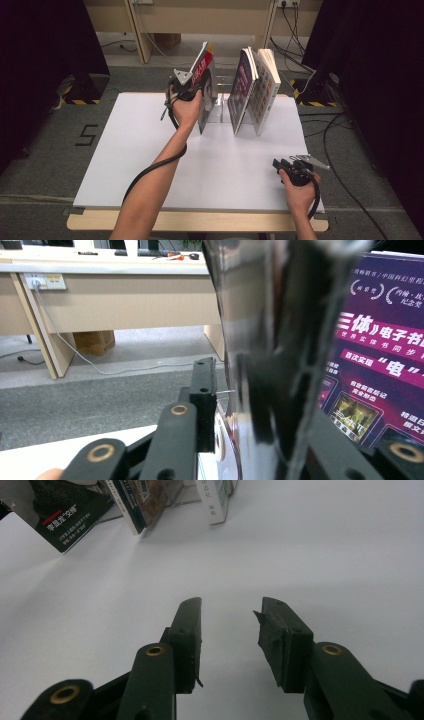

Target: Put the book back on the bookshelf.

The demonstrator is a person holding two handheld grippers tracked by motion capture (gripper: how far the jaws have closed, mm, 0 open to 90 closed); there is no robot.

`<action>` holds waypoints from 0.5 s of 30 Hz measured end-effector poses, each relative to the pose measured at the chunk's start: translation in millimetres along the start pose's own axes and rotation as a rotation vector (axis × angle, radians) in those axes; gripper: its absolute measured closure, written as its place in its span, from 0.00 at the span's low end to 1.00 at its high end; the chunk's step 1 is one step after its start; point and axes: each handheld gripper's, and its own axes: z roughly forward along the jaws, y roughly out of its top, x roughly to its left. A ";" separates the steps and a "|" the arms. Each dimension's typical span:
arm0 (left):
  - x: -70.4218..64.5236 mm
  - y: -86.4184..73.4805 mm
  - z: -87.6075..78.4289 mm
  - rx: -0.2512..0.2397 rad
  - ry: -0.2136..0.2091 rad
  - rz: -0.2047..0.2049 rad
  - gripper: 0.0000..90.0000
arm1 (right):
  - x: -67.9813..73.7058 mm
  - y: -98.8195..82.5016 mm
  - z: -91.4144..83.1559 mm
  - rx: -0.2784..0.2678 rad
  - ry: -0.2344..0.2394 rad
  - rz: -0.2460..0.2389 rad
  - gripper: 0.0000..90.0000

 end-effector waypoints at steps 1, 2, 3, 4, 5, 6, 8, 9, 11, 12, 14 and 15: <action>0.7 -0.3 -0.2 -0.001 -0.001 -0.004 0.79 | 0.2 0.0 0.0 0.000 0.000 0.000 0.68; 1.1 -0.6 -0.5 0.000 0.000 -0.007 0.78 | 0.2 -0.1 0.2 0.000 0.000 -0.002 0.68; 1.7 -0.7 -0.6 0.003 -0.002 -0.010 0.77 | 0.3 -0.1 0.2 0.000 0.000 -0.002 0.68; 2.3 -0.8 -0.8 0.007 -0.005 -0.017 0.76 | 0.4 -0.1 0.1 0.001 0.000 -0.002 0.68; 2.7 -0.7 -1.1 0.007 -0.005 -0.022 0.75 | 0.5 -0.1 0.2 0.002 -0.001 -0.003 0.68; 2.7 -0.7 -1.1 0.007 -0.005 -0.022 0.74 | 0.5 -0.2 0.4 0.001 0.000 -0.003 0.68; 3.5 -0.2 -1.5 0.013 -0.009 -0.028 0.74 | 0.5 -0.2 0.3 0.000 -0.001 -0.003 0.68; 3.7 0.0 -1.7 0.013 -0.009 -0.030 0.73 | 0.4 -0.1 0.2 0.001 -0.001 -0.003 0.68; 4.2 0.8 -2.5 0.015 -0.009 -0.030 0.72 | 0.3 -0.1 0.2 0.000 -0.001 -0.002 0.68; 4.2 0.8 -2.5 0.015 -0.009 -0.030 0.71 | 0.3 -0.1 0.2 0.000 -0.001 -0.002 0.68; 4.6 0.9 -3.1 0.018 -0.010 -0.030 0.70 | 0.5 -0.2 0.2 -0.002 -0.002 -0.002 0.68; 5.4 0.6 -3.7 0.019 -0.008 -0.032 0.69 | -0.1 0.0 0.0 -0.001 -0.005 -0.012 0.68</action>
